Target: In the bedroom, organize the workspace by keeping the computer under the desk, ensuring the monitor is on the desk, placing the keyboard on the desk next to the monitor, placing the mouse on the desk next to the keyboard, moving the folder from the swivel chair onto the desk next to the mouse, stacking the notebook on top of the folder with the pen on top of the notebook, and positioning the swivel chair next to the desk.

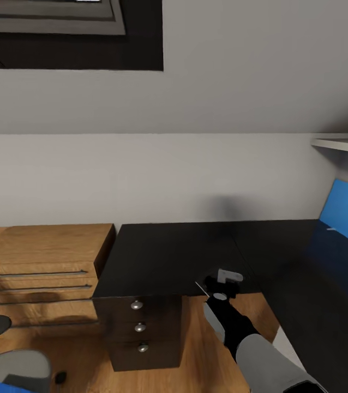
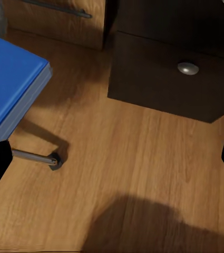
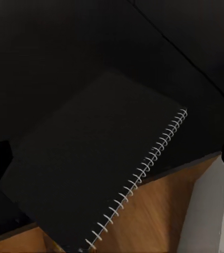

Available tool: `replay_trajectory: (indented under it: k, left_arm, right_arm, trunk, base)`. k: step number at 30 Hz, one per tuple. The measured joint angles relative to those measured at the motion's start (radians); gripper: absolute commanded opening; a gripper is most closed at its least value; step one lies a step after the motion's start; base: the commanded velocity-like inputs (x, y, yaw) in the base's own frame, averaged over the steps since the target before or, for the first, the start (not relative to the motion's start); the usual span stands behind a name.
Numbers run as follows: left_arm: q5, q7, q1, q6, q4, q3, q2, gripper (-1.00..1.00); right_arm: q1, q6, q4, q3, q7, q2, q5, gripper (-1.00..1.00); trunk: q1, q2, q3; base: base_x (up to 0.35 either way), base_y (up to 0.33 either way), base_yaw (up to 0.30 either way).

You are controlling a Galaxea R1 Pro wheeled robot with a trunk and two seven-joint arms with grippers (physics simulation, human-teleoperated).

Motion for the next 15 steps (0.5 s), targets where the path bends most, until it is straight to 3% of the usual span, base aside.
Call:
replay_trajectory:
  k: [8,15]
  left_arm:
    - [0.001,0.0,0.0,0.001,0.0,0.001,0.0,1.0]
    - [0.001,0.0,0.0,0.001,0.0,0.002,0.001,1.0]
  right_arm:
    - [0.003,-0.029,0.0,0.062,-0.055,0.0,0.002,1.0]
    - [0.004,-0.035,0.0,0.078,-0.065,0.0,0.002,1.0]
  trunk:
    - [0.0,0.0,0.0]
    - [0.0,0.0,0.0]
  base:
    - [-0.28,0.0,0.28]
    - [-0.277,0.0,0.28]
